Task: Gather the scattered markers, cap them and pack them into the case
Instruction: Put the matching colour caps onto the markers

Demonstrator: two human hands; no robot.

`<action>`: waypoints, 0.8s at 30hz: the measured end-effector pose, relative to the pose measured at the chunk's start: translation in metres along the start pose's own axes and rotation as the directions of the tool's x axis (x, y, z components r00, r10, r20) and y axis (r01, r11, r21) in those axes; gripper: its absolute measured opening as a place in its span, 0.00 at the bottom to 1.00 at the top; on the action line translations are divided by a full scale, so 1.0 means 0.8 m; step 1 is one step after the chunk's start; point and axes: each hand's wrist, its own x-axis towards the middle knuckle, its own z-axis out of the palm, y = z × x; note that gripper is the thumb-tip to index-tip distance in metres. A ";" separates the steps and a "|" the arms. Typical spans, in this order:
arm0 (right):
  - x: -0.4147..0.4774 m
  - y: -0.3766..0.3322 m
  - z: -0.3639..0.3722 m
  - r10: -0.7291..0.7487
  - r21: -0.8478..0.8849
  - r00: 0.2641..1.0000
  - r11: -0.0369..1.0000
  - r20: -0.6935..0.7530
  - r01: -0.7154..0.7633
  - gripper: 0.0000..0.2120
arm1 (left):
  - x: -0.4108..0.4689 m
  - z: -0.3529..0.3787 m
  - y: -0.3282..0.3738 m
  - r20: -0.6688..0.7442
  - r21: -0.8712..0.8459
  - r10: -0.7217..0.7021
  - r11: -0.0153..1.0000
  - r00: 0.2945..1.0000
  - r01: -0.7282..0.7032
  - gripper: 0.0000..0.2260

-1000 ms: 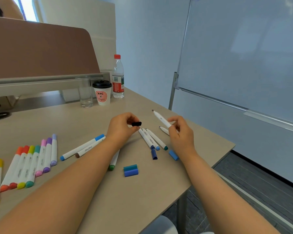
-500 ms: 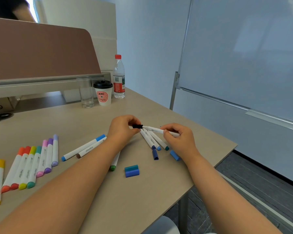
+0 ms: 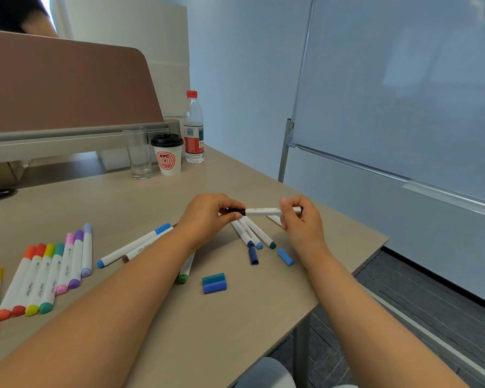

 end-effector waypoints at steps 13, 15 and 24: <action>-0.001 0.002 0.003 -0.010 0.042 0.994 0.999 0.111 0.006 0.14 | 0.001 -0.006 0.006 0.090 0.099 0.031 0.994 0.995 -0.040 0.11; -0.001 0.001 0.008 -0.023 0.053 0.990 0.998 0.136 0.015 0.14 | 0.001 -0.008 0.014 0.155 0.215 0.067 0.971 0.986 -0.100 0.13; -0.002 0.001 0.008 -0.023 0.086 0.981 0.996 0.195 0.006 0.14 | 0.007 -0.018 0.024 0.137 0.603 0.178 0.766 0.975 -0.224 0.12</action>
